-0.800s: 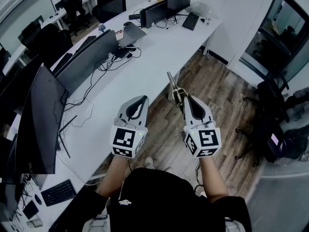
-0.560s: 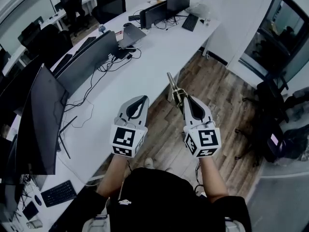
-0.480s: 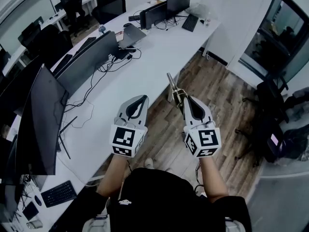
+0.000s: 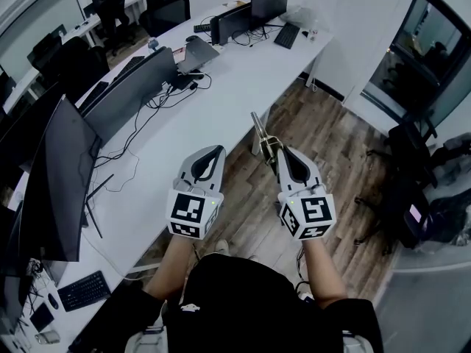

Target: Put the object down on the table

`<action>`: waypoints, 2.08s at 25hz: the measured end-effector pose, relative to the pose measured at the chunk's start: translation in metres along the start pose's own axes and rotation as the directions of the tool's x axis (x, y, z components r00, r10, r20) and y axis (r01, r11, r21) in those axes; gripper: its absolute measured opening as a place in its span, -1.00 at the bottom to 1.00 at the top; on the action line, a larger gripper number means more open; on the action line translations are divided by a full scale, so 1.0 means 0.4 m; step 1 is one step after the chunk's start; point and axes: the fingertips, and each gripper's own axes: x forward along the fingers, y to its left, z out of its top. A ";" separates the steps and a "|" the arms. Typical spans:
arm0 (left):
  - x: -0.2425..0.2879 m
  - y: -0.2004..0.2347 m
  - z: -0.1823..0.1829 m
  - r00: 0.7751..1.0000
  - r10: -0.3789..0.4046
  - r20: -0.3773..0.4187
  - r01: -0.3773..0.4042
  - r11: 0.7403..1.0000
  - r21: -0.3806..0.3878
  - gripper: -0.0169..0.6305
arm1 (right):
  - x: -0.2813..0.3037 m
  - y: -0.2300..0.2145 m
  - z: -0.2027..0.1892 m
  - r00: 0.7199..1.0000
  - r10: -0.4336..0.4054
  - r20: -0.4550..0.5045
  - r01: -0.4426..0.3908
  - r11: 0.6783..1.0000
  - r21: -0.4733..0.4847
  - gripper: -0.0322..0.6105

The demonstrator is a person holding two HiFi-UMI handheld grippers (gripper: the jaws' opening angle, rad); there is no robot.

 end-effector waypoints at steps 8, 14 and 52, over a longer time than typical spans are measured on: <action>-0.013 -0.084 -0.024 1.000 0.011 -0.010 -0.011 1.000 -0.010 -0.91 | -0.065 -0.034 -0.030 1.000 0.028 -0.011 -0.028 1.000 -0.003 -0.81; 0.001 -0.104 -0.033 1.000 0.021 -0.016 -0.021 1.000 -0.015 -0.91 | -0.074 -0.060 -0.045 0.999 0.038 -0.020 -0.038 0.999 -0.009 -0.81; 0.525 0.339 -0.064 0.999 0.007 -0.038 -0.009 0.999 -0.046 -0.91 | 0.612 -0.231 -0.069 0.996 0.040 -0.080 -0.041 0.999 -0.021 -0.81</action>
